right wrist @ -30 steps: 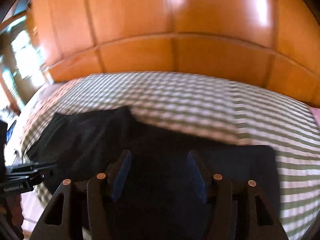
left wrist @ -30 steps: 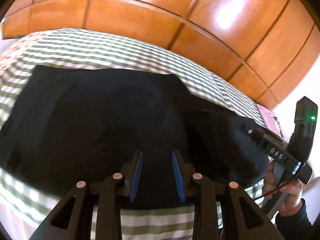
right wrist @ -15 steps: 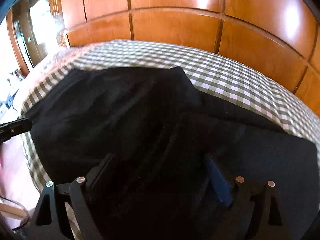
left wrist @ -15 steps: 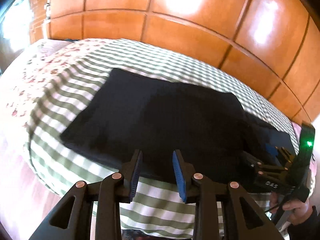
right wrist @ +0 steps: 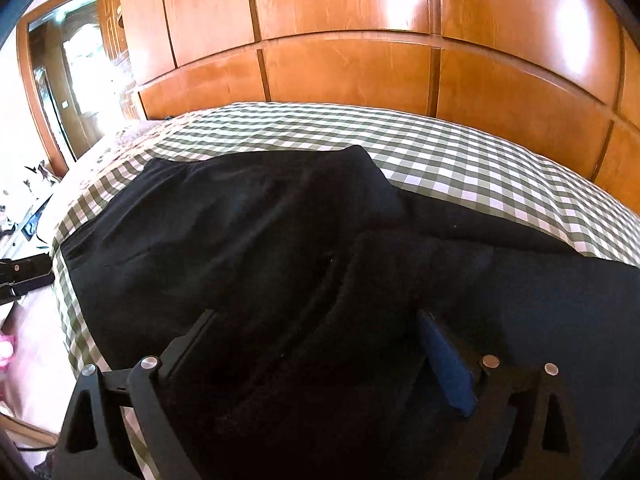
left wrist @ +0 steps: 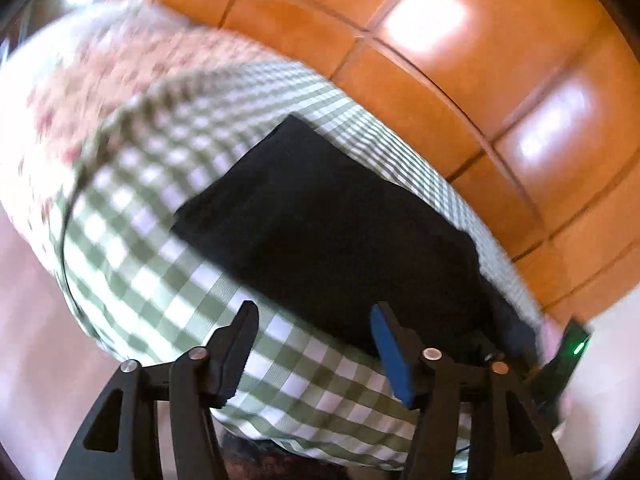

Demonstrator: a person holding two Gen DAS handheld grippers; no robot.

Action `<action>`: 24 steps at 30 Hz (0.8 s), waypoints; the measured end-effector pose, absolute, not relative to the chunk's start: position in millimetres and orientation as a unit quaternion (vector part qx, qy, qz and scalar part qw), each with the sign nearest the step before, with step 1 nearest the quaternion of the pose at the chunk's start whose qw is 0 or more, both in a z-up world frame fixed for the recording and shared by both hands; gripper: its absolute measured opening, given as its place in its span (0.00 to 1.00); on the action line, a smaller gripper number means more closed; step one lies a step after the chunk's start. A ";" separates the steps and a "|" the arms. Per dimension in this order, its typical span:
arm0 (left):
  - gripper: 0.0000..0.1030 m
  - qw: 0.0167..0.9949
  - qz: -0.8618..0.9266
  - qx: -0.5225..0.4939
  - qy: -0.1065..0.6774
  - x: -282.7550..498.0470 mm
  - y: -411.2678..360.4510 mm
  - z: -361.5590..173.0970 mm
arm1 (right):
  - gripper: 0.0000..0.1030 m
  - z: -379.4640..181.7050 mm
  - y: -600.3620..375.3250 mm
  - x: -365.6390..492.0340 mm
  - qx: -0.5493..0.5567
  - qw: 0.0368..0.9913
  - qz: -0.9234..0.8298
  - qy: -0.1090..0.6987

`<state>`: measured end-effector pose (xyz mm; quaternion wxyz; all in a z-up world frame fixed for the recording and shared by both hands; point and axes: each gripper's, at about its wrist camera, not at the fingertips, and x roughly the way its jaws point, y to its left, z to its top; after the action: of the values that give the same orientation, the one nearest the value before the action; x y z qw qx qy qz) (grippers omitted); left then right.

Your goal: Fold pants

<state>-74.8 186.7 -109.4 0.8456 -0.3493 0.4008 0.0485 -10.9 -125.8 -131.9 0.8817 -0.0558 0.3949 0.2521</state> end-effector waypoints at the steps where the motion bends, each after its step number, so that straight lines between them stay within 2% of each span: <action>1: 0.59 0.834 0.050 -0.378 0.399 -77.9 196.2 -115.2 | 0.95 -132.1 -126.4 -11.0 -0.055 0.882 0.253 0.393; 9: 0.59 0.796 0.057 -0.470 0.377 -75.9 231.2 -133.8 | 0.95 -133.3 -127.2 -14.6 -0.051 0.888 0.255 0.380; 14: 0.50 0.781 0.083 -0.482 0.388 -55.0 243.2 -142.4 | 0.95 -133.8 -126.9 -16.6 -0.047 0.890 0.253 0.375; 19: 0.48 0.771 0.091 -0.496 0.390 -44.9 251.4 -145.5 | 0.95 -134.1 -124.8 -17.8 -0.046 0.893 0.251 0.372; 22: 0.18 0.783 0.099 -0.470 0.396 -37.8 246.3 -143.9 | 0.95 -134.0 -123.3 -18.0 -0.048 0.894 0.249 0.371; 24: 0.15 0.797 0.096 -0.455 0.387 -35.2 241.6 -137.9 | 0.95 -134.1 -122.6 -17.8 -0.048 0.893 0.248 0.371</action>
<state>-35.2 241.6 -137.9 0.7967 -0.4545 0.3865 0.0960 -17.8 -122.6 -134.1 0.8935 -0.0482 0.3713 0.2480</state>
